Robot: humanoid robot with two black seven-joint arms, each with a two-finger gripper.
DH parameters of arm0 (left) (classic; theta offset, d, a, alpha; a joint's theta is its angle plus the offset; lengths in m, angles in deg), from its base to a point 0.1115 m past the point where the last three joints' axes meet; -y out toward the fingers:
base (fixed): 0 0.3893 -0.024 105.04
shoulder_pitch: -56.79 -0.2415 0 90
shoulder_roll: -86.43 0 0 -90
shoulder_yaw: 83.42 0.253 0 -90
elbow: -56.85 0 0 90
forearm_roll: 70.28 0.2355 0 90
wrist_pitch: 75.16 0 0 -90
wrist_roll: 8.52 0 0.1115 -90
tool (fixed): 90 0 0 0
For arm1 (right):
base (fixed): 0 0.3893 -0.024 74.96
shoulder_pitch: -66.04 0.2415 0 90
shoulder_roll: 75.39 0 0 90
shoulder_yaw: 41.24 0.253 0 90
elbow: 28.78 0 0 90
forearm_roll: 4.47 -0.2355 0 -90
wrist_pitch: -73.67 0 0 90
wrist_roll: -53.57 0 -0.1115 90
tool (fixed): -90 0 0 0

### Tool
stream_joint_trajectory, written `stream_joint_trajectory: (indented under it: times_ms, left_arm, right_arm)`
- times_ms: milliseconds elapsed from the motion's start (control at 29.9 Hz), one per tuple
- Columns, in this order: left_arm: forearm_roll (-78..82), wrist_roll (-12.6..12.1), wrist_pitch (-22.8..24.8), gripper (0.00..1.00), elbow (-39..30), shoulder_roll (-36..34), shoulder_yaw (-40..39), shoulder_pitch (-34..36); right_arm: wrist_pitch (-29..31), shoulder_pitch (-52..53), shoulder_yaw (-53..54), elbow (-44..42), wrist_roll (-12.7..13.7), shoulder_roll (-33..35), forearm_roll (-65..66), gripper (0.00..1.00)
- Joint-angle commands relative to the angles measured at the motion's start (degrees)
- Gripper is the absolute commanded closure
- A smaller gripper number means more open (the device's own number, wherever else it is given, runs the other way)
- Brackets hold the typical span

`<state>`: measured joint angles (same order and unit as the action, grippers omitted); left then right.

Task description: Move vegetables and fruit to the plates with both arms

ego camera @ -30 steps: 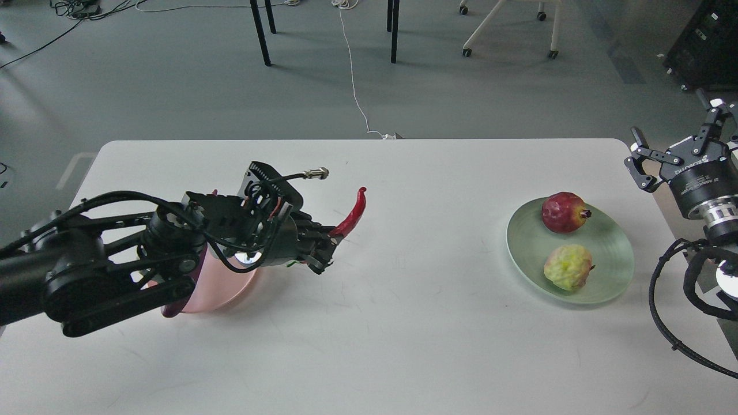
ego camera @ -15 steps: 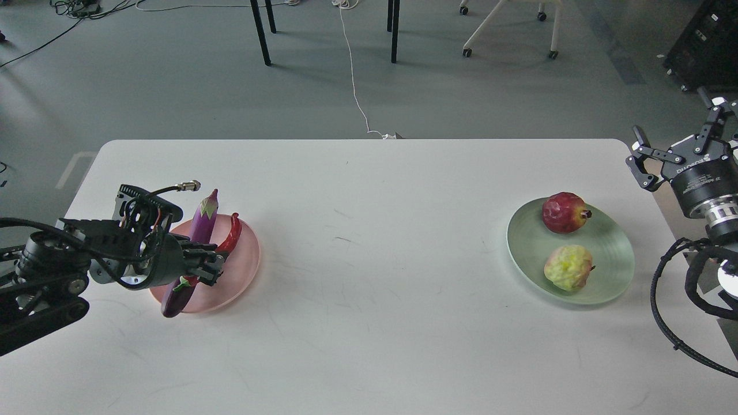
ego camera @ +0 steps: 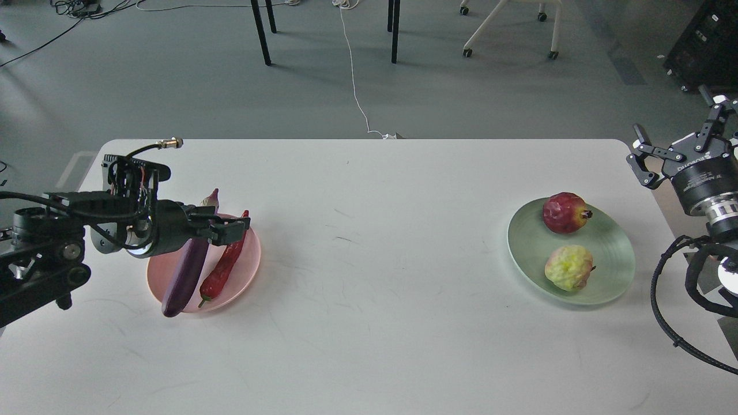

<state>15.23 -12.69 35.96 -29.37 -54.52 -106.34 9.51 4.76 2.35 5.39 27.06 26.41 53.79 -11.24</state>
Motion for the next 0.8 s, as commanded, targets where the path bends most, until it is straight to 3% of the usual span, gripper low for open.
stream_joint_trajectory:
  times_ms: [0, 67, 200, 401, 468, 635, 768]
  left_arm:
    - [-16.99, -0.05, 0.33, 0.1, 0.52, 4.27, -8.71, 0.26]
    - [-25.96, 0.13, -0.11, 0.02, 1.57, 6.91, -11.0, 0.26]
    - [-41.88, 0.39, -0.38, 0.02, 4.99, 10.25, -15.13, 0.17]
    - [-56.23, 0.65, -1.69, 0.02, 19.13, 20.52, -23.57, 0.17]
    - [-56.68, 3.19, -1.61, 0.02, 23.8, 24.04, -26.2, 0.17]
    - [-64.39, 13.47, -1.08, 0.02, 33.82, 29.24, -29.03, -0.36]
    - [-77.13, 14.8, -0.99, 0.02, 39.1, 31.26, -28.5, -1.41]
  right_arm:
    - [0.01, 1.47, -0.05, -0.91, 0.0, -0.5, 0.0, 0.01]
    - [-0.08, 1.56, 0.04, -0.91, 0.0, -0.5, 0.0, 0.01]
    - [-0.26, 2.0, 0.83, -1.79, -0.08, -0.59, 0.0, 0.01]
    - [-0.17, 2.96, 2.41, -4.34, 0.0, -6.56, -0.09, 0.01]
    - [-0.08, 3.4, 1.98, -4.34, 0.26, -7.36, -0.09, 0.01]
    - [-0.17, 5.42, 2.32, -4.78, 1.49, -9.2, -0.35, 0.01]
    - [-0.17, 8.4, 2.85, -8.64, 5.26, -12.54, -0.88, 0.01]
